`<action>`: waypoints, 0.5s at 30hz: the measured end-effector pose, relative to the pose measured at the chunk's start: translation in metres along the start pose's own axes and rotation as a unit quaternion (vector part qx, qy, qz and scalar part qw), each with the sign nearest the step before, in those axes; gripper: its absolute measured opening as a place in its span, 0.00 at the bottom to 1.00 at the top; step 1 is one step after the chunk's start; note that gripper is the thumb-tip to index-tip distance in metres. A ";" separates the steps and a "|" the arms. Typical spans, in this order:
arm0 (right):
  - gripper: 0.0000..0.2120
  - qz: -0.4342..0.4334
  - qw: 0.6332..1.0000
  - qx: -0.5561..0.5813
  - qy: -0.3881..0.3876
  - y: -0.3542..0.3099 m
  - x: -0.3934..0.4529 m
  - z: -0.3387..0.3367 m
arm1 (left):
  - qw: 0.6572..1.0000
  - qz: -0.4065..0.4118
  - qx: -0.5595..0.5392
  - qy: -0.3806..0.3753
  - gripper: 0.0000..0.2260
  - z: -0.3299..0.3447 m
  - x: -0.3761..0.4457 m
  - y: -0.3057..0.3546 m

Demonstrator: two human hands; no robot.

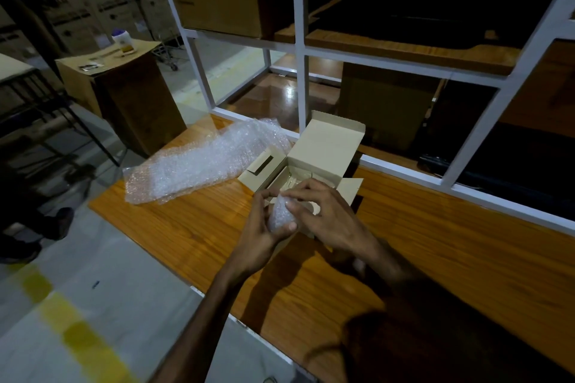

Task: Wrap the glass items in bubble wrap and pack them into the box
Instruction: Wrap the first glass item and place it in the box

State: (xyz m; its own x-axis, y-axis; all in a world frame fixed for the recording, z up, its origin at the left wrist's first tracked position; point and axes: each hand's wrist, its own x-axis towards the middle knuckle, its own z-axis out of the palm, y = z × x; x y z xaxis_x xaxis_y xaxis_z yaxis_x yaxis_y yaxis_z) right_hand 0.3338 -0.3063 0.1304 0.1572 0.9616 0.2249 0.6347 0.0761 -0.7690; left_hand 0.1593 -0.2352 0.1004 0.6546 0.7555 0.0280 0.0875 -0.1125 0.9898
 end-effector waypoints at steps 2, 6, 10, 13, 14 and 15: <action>0.17 0.006 1.000 0.001 0.019 -0.002 -0.001 0.004 | 1.000 0.002 0.002 0.008 0.32 0.002 -0.001 0.001; 0.19 0.027 0.999 -0.025 0.029 -0.010 -0.005 0.011 | 1.000 0.015 0.021 0.017 0.32 0.001 -0.001 0.002; 0.18 0.061 0.998 -0.008 -0.006 -0.021 0.000 0.013 | 0.998 0.029 0.056 0.017 0.25 -0.002 -0.001 0.003; 0.18 0.063 0.997 -0.014 -0.034 -0.024 0.001 0.010 | 0.996 0.048 0.075 0.018 0.25 -0.006 -0.003 0.005; 0.18 0.060 0.997 -0.023 -0.042 -0.024 0.002 0.010 | 0.996 0.051 0.076 0.020 0.25 -0.007 -0.004 0.006; 0.18 0.061 0.996 -0.033 -0.053 -0.024 0.003 0.010 | 0.995 0.053 0.078 0.022 0.25 -0.007 -0.005 0.007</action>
State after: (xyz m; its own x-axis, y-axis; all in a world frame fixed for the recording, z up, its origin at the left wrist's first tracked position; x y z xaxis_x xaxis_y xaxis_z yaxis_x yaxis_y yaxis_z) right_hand 0.3114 -0.3028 0.1437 0.1580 0.9853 0.0649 0.6650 -0.0576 -0.7447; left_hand 0.1511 -0.2349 0.1079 0.6328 0.7615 0.1400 0.1376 -0.2885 0.9476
